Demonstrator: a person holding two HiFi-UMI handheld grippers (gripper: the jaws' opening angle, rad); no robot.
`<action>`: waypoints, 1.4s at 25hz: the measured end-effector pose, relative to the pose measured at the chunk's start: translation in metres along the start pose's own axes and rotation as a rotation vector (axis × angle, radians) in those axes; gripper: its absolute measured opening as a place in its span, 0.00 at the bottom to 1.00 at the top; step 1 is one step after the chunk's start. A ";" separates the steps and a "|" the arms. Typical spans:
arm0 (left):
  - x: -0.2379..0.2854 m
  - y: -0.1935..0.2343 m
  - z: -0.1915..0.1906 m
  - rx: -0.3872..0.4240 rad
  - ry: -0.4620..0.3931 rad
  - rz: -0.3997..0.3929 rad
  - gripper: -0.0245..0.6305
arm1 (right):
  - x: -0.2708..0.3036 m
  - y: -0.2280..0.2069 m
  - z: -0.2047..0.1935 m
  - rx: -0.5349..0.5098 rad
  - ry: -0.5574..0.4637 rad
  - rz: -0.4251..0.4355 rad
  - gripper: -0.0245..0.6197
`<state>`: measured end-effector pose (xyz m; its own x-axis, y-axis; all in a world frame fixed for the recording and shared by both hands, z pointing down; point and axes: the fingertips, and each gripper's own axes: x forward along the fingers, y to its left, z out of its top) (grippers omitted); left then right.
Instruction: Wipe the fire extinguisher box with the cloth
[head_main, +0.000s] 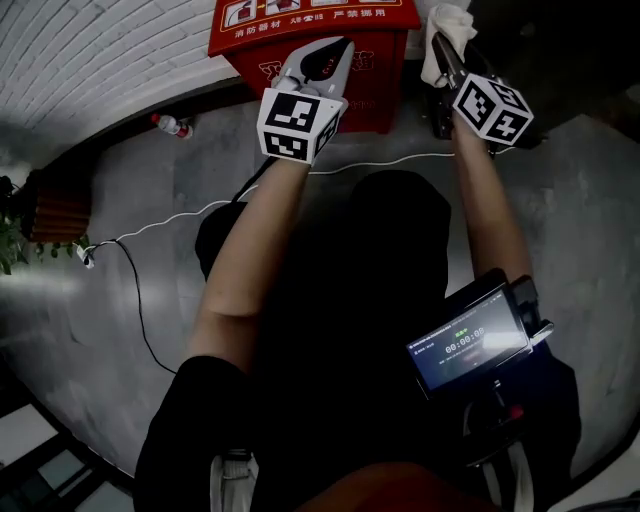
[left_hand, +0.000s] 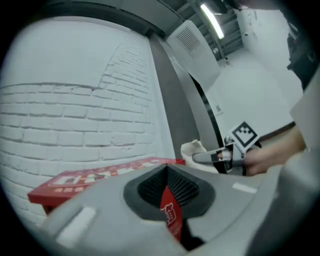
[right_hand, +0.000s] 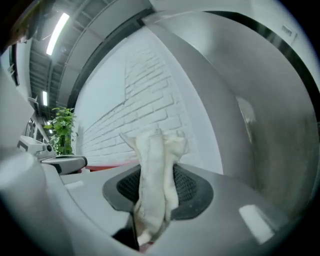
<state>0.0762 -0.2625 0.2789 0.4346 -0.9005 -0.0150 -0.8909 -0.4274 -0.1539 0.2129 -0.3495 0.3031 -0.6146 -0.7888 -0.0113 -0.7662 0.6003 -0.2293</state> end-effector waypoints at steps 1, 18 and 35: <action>-0.006 0.007 0.013 0.006 -0.015 0.018 0.04 | -0.003 0.010 0.017 -0.024 -0.021 0.008 0.22; -0.166 0.195 0.048 0.015 -0.068 0.384 0.04 | 0.082 0.313 0.073 -0.076 -0.151 0.373 0.25; -0.199 0.336 -0.053 -0.134 0.044 0.395 0.04 | 0.192 0.424 -0.126 0.209 0.060 0.339 0.25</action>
<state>-0.3170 -0.2312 0.2826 0.0527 -0.9986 -0.0043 -0.9985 -0.0527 -0.0154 -0.2538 -0.2294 0.3263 -0.8405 -0.5378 -0.0650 -0.4672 0.7804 -0.4154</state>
